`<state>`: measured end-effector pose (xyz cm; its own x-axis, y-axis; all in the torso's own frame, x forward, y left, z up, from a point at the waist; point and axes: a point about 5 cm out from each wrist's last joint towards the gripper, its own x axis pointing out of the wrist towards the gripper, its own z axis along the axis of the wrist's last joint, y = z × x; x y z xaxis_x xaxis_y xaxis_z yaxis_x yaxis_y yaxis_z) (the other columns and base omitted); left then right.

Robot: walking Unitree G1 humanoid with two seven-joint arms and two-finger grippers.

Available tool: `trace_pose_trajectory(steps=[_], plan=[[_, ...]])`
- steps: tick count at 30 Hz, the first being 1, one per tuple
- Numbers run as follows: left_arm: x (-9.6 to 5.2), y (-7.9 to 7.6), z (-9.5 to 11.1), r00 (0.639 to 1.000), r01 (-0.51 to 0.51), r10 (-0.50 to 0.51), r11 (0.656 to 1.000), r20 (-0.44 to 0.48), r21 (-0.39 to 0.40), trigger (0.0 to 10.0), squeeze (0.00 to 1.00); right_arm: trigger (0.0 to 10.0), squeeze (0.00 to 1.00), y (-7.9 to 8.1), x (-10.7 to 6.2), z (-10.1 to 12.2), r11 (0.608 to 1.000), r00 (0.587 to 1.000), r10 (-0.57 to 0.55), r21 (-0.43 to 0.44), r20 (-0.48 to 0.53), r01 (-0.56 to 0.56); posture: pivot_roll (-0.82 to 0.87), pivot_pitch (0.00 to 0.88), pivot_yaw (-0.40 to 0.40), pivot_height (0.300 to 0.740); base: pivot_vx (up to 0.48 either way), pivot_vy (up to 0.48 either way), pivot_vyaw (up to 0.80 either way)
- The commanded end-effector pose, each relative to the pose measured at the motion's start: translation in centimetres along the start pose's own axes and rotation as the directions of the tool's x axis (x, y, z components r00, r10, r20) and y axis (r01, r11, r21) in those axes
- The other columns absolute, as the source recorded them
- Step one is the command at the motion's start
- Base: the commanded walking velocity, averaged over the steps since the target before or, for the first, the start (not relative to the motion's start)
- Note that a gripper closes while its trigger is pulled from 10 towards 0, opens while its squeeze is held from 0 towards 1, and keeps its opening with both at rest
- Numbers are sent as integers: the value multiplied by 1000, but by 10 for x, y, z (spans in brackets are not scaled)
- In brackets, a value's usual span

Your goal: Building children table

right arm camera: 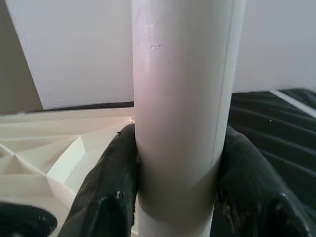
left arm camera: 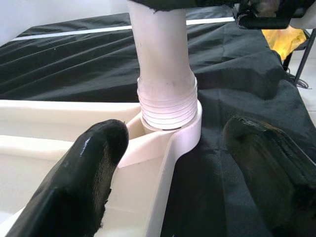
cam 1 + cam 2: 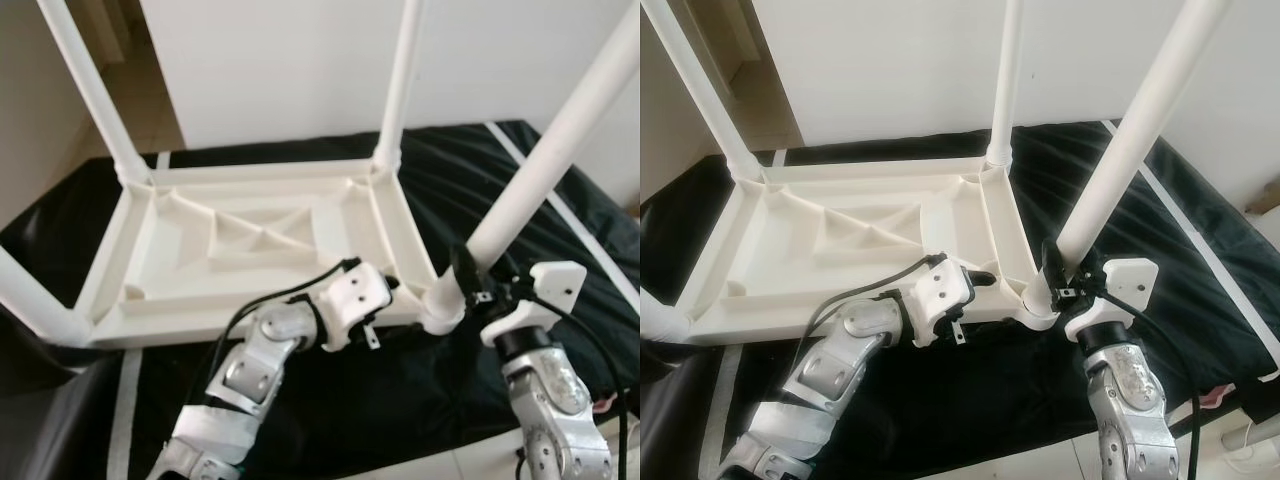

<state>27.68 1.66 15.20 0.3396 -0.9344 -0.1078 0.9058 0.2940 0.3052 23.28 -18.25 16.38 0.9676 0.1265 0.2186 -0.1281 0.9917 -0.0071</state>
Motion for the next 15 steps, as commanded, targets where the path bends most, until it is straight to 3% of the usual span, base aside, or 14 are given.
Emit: trace_pose_trajectory(steps=[1, 3, 6, 15], plan=[[0, 2, 1, 1000, -23, 23, 1000, -2, -1, 10000, 0, 10000, 0, 0, -7, -23, 1000, 992, 7, -25, -124, -10, -108, 45, 2, 740, 0, 0, 0], [0, 2, 2, 1000, -23, 23, 1000, -1, 1, 10000, 0, 10000, 0, 4, -9, -25, 993, 991, 57, -93, -124, -69, -108, 44, 4, 740, 0, 0, 0], [0, 3, 2, 1000, -24, 24, 1000, -1, 3, 10000, 0, 10000, 0, 7, -11, -27, 988, 987, 86, -120, -133, -102, -107, 43, 5, 740, 0, 0, 0], [0, 3, 3, 1000, -22, 22, 1000, -1, 5, 10000, 0, 10000, 0, 7, -12, -33, 990, 984, 91, -94, -155, -106, -105, 46, 8, 740, 0, 0, 0]])
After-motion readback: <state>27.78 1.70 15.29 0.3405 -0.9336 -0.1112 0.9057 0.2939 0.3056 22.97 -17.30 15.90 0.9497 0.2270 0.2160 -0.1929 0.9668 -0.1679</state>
